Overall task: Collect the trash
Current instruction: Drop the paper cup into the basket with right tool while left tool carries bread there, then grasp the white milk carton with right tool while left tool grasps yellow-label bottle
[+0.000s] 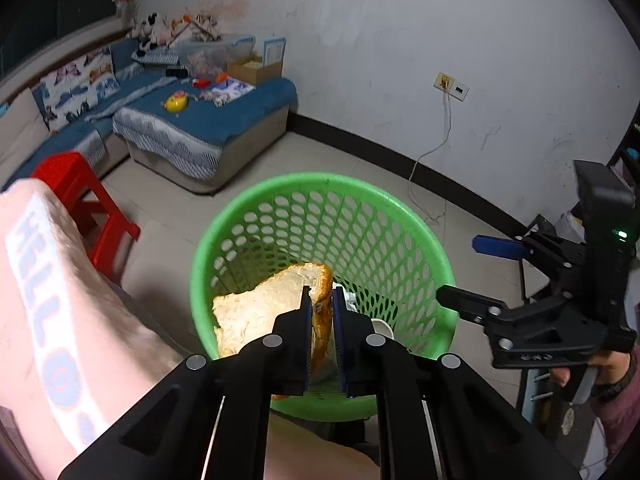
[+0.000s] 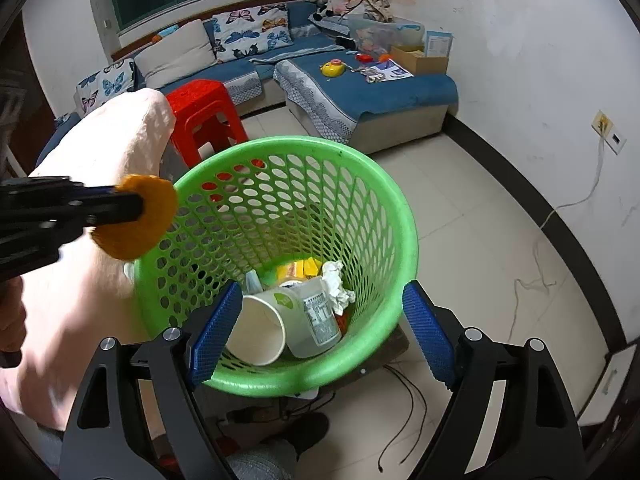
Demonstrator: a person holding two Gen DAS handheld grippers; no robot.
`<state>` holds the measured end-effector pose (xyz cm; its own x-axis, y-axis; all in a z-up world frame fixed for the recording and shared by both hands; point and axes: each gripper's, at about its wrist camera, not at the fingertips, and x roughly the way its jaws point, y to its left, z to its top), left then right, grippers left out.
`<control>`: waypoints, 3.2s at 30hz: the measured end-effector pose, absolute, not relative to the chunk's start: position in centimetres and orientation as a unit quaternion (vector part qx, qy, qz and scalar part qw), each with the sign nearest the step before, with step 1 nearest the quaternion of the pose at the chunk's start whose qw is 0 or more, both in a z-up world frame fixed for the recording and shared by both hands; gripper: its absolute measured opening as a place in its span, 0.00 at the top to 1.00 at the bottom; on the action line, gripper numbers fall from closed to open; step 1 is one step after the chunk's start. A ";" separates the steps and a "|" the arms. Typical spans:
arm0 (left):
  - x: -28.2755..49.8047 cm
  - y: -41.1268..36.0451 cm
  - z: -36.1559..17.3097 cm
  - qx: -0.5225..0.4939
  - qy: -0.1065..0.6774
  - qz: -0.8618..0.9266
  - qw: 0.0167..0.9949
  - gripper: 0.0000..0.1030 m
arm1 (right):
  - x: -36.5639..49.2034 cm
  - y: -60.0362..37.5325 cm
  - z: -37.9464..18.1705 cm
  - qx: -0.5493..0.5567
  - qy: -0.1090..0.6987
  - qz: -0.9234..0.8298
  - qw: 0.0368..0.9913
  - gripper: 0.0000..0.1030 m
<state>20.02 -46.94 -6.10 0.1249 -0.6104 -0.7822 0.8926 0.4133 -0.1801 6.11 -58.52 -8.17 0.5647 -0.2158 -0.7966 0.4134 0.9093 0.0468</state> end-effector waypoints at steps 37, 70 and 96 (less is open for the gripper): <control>24.0 -8.3 0.6 0.054 0.355 -0.210 0.909 0.34 | 19.9 -31.7 -3.7 0.081 0.438 0.038 0.894 0.18; 25.0 8.0 -1.2 -0.027 0.354 -0.153 0.922 0.31 | 35.5 -19.2 -7.1 0.119 0.541 -0.034 0.832 0.20; 30.0 -4.1 -1.3 0.057 0.394 -0.230 0.888 0.33 | 29.8 -25.0 -5.2 0.144 0.516 0.021 0.844 0.34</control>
<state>30.04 -4.12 -1.25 0.5829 -0.3641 -0.7264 0.4541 0.8873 -0.0804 29.83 -24.98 -5.22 0.4659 0.1833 -0.8656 0.1139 0.9577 0.2642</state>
